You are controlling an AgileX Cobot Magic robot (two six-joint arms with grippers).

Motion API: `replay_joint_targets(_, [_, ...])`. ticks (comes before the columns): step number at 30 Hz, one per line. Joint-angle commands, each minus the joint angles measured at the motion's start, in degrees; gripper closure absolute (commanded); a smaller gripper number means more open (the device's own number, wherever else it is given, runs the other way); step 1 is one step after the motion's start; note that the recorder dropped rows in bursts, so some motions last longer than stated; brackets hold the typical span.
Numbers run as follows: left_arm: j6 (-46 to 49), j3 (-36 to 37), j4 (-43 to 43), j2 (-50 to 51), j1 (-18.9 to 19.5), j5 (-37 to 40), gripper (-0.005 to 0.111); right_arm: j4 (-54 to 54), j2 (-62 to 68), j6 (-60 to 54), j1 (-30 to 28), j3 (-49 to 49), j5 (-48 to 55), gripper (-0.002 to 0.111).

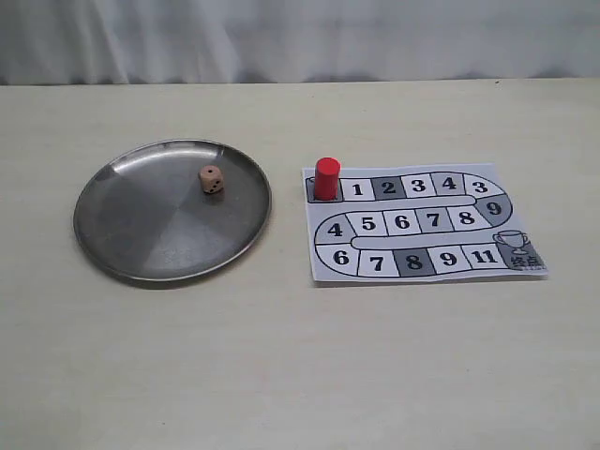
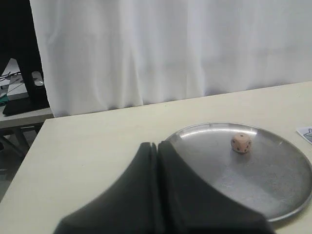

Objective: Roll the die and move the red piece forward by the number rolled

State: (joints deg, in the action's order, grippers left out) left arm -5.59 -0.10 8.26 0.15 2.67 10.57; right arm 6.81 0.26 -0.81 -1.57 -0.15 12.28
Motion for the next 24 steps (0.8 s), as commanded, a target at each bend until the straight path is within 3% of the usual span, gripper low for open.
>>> replay_joint_targets(1, [0.05,0.1,-0.03,-0.15,-0.11,-0.66,0.107,-0.26,-0.26,-0.07,-0.28,0.15,-0.35,0.104])
replay_joint_targets(12, [0.05,0.1,-0.03,-0.15,-0.11,-0.66,0.107,0.29,-0.26,0.05,-0.28,0.15,-2.25,0.104])
replay_joint_targets(18, [0.05,0.1,-0.03,-0.15,-0.11,-0.66,0.107,27.55,-0.26,2.8,-0.28,0.15,-32.7,0.104])
replay_joint_targets(20, [0.05,0.1,-0.03,-0.15,-0.11,-0.66,0.107,21.42,-0.26,6.38,-0.28,0.15,-39.54,0.104])
replay_joint_targets(24, [0.05,0.1,-0.03,-0.15,-0.11,-0.66,0.107,-19.29,0.87,26.45,-0.28,-2.71,-41.86,0.104])
